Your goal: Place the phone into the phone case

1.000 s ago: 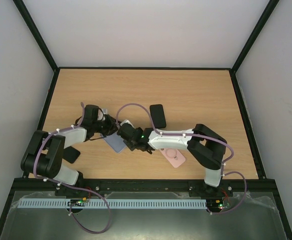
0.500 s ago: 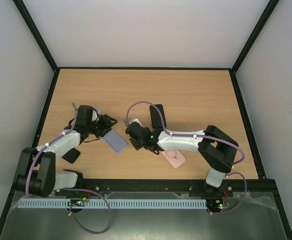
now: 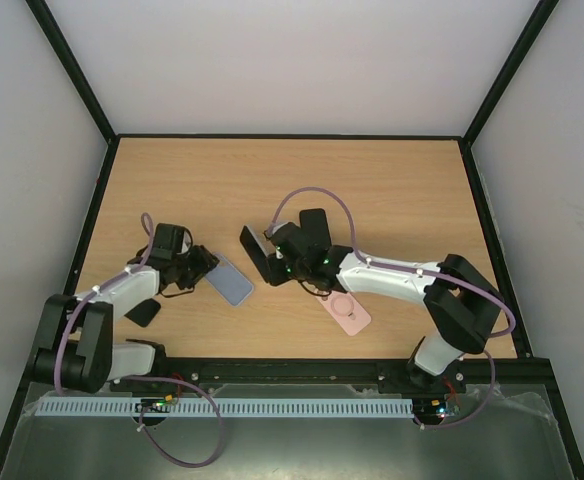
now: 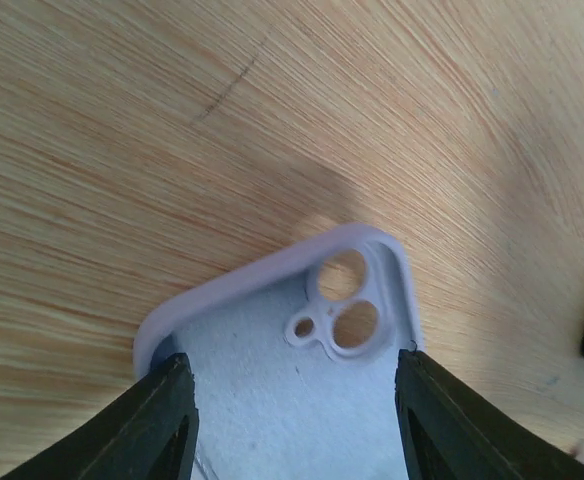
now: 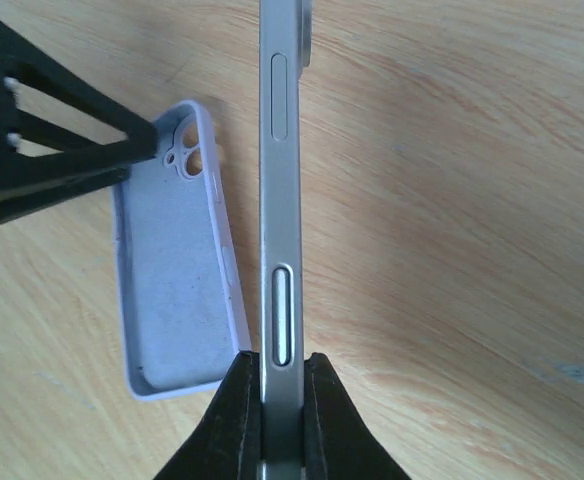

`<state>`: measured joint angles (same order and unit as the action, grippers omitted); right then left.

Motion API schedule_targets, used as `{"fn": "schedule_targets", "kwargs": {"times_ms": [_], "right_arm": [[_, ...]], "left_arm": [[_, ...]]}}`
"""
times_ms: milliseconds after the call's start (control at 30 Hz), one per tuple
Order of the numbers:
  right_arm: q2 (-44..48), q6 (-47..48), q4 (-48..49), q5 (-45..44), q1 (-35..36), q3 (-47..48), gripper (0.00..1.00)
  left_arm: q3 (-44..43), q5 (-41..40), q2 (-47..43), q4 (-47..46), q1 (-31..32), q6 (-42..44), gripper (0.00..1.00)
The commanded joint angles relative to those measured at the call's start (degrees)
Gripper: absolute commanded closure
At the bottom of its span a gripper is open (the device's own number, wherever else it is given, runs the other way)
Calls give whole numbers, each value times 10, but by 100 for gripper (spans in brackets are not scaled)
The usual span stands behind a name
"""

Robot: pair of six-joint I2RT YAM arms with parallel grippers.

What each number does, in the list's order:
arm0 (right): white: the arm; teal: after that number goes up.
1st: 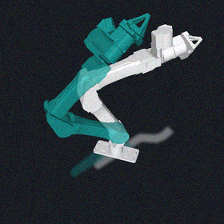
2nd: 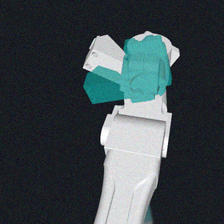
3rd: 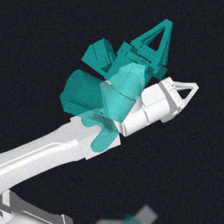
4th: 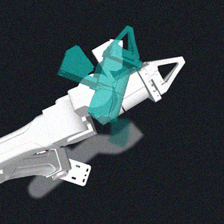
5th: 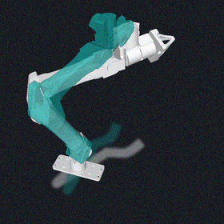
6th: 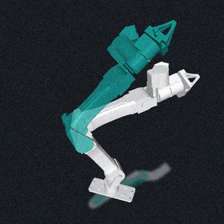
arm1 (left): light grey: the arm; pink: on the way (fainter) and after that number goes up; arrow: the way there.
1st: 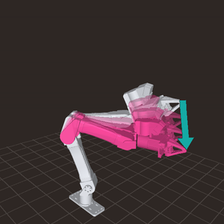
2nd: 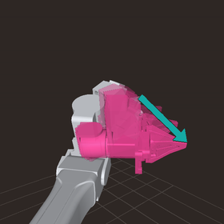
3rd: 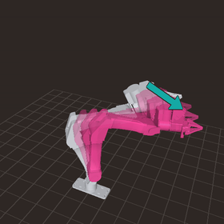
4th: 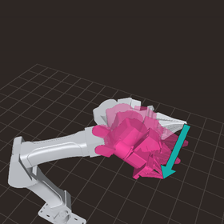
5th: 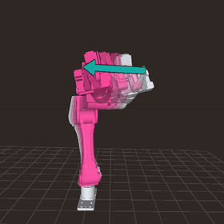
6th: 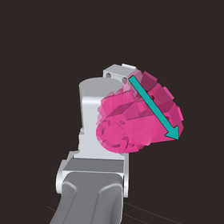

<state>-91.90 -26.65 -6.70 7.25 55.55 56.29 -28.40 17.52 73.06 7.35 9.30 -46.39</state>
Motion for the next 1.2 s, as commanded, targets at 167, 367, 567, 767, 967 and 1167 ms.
{"fn": "schedule_targets", "kwargs": {"times_ms": [167,367,567,767,967,1167], "right_arm": [[49,-32,52,27,-41,-35,98],[69,-62,75,61,-47,-55,98],[68,-79,125,128,-47,-74,98],[57,-130,223,226,-47,-102,98],[15,-158,270,257,-47,-104,98],[11,-151,221,192,-47,-97,98]], "left_arm": [[18,5,58,-45,3,22,57],[16,57,65,-113,28,-12,59],[-10,-2,2,-35,31,-15,46],[-6,-94,-68,60,17,-3,37],[42,-66,-56,16,2,-6,40],[67,-27,-13,-56,3,-5,49]]}}
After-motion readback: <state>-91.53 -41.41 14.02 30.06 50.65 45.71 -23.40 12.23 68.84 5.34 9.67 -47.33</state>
